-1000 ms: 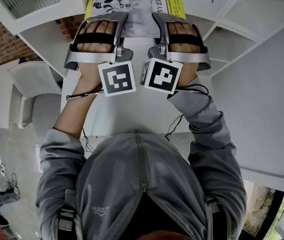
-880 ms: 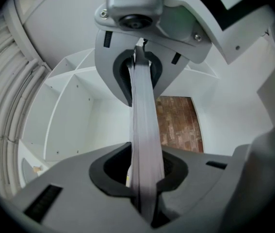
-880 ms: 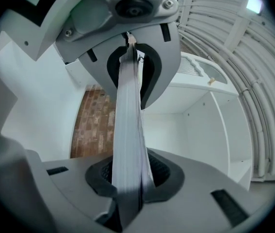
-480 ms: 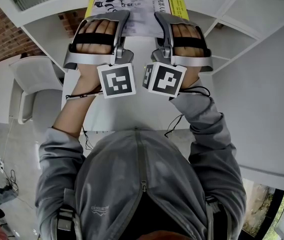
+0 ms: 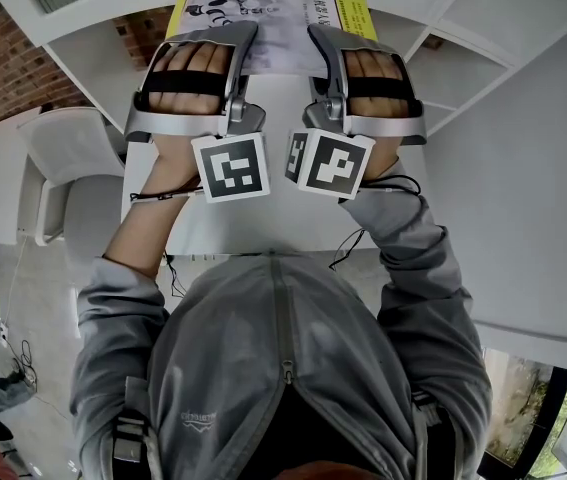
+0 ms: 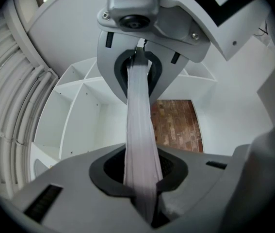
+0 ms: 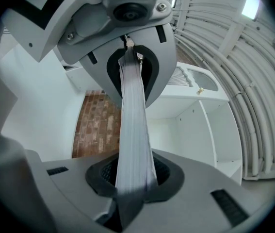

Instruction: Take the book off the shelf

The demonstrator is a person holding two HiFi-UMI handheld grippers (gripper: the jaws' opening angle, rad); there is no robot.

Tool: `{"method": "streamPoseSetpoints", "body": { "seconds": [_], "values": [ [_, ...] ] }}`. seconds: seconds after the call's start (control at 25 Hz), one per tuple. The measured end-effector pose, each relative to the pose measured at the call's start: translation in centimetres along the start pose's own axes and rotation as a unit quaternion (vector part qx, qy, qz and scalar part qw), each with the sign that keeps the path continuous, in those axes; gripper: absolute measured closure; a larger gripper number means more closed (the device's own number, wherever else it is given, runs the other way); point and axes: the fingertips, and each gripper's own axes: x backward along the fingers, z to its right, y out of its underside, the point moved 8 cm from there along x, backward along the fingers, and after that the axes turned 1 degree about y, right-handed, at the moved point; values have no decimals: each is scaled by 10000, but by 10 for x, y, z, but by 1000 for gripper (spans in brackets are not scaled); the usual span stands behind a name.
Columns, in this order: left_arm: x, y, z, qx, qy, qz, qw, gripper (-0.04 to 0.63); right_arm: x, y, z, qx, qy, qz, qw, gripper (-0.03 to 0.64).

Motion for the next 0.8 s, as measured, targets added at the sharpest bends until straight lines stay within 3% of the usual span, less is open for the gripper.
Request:
{"method": "streamPoseSetpoints", "body": {
  "seconds": [0.32,0.8],
  "values": [
    [12,-2,2,31,-49,72,10000,522,13,-2,-1,-15,20,3,10000,535],
    [17,5,39,74,537,-11,9985,520,13,-8,-40,-161,-517,108,9985,535]
  ]
}}
